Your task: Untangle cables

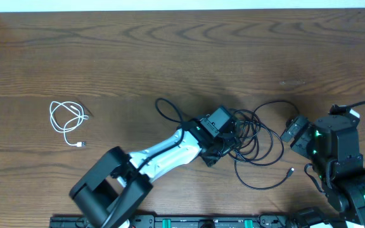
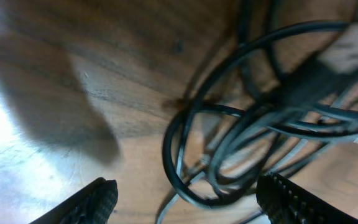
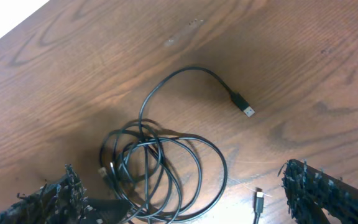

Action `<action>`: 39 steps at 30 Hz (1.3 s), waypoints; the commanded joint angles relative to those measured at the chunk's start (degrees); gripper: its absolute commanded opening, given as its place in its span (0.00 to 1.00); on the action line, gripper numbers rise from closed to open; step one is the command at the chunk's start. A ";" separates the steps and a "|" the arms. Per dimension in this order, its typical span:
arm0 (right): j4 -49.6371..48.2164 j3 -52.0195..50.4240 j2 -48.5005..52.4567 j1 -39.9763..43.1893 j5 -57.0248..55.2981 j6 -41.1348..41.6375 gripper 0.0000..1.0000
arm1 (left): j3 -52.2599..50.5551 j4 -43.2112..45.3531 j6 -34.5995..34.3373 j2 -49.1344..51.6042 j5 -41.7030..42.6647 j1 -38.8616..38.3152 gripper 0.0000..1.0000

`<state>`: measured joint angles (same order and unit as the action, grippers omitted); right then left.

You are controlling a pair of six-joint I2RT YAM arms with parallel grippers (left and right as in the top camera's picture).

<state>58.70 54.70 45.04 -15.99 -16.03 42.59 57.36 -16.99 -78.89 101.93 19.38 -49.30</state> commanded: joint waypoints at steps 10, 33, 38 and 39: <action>2.69 0.68 0.15 0.20 1.64 0.68 0.99 | 0.63 -1.42 6.67 3.34 -1.86 0.48 0.08; -5.51 -1.66 25.24 -2.97 35.28 -0.96 0.94 | 0.63 -6.43 12.28 -19.34 2.54 10.51 0.08; -10.78 -1.68 32.94 -5.95 34.58 1.25 0.96 | 0.63 -1.64 13.33 -20.04 6.99 10.51 0.08; -11.54 -1.68 34.64 -6.60 33.75 1.97 0.97 | 0.63 -0.68 13.94 -20.33 7.23 10.51 0.08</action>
<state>48.34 53.45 76.07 -20.86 17.17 42.57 57.78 -19.55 -67.13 83.77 22.85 -38.79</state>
